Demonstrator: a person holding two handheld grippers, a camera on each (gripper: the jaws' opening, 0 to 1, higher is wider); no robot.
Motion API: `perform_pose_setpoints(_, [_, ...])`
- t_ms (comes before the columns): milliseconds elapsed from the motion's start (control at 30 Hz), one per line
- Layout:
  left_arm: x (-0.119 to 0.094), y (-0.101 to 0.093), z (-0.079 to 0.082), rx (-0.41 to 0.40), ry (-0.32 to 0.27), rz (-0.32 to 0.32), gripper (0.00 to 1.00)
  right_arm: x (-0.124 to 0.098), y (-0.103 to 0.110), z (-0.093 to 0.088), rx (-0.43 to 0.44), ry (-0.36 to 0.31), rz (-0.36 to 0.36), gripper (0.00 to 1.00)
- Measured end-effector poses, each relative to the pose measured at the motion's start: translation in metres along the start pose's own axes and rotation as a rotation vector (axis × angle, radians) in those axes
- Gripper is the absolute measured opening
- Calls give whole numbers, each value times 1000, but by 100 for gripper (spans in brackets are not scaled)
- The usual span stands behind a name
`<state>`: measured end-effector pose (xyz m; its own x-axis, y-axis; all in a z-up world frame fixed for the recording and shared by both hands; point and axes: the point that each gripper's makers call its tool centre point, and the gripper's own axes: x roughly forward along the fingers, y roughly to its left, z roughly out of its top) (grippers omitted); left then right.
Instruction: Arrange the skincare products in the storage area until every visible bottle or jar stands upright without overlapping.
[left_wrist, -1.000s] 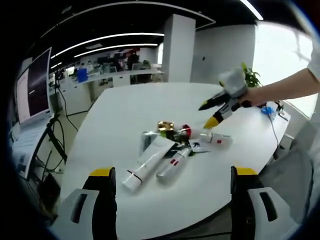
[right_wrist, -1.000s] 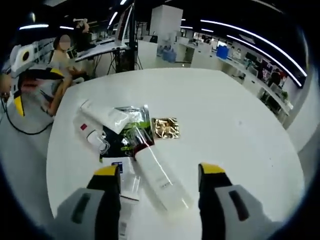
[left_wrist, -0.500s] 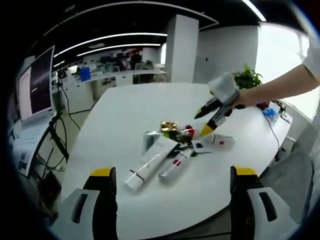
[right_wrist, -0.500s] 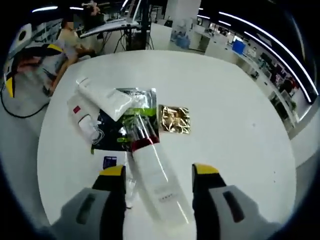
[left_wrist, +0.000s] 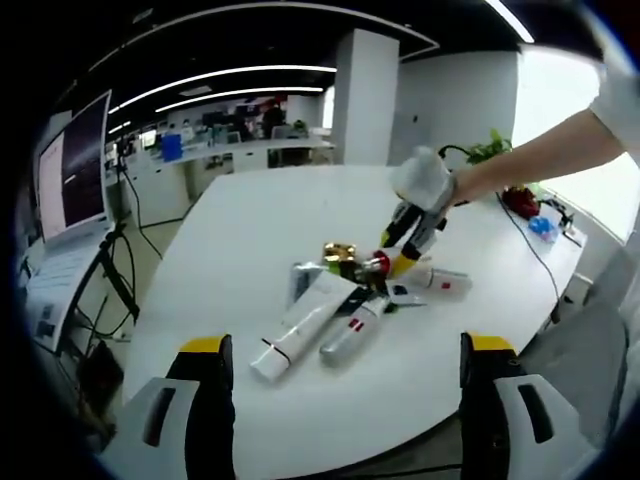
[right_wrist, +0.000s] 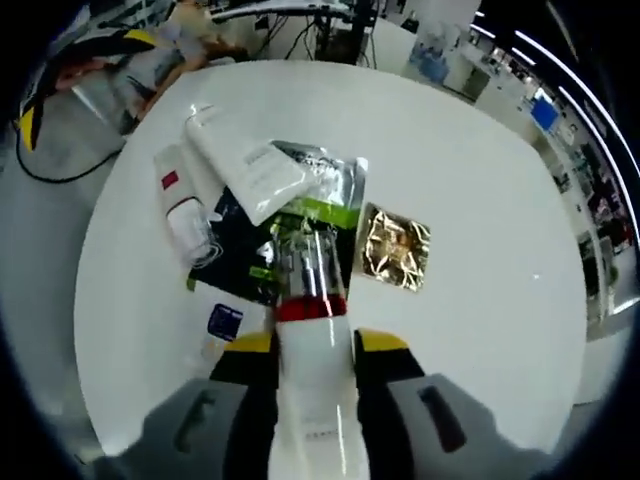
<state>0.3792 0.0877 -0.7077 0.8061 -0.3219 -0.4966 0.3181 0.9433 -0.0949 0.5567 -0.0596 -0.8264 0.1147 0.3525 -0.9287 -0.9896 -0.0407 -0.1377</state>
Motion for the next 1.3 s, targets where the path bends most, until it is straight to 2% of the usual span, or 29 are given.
perform_pose_setpoints(200, [0, -2, 1, 0, -1, 1, 92, 4, -2, -1, 28, 41, 27, 31])
perform_pose_setpoints(700, [-1, -3, 3, 3, -3, 1, 91, -4, 4, 1, 17, -5, -22, 29])
perform_pose_setpoints(1067, [-1, -2, 3, 10, -6, -2, 91, -13, -4, -10, 119, -45, -79, 28])
perform_pose_setpoints(1300, [-1, -3, 1, 23, -3, -9, 90, -29, -13, -20, 199, -94, -140, 28])
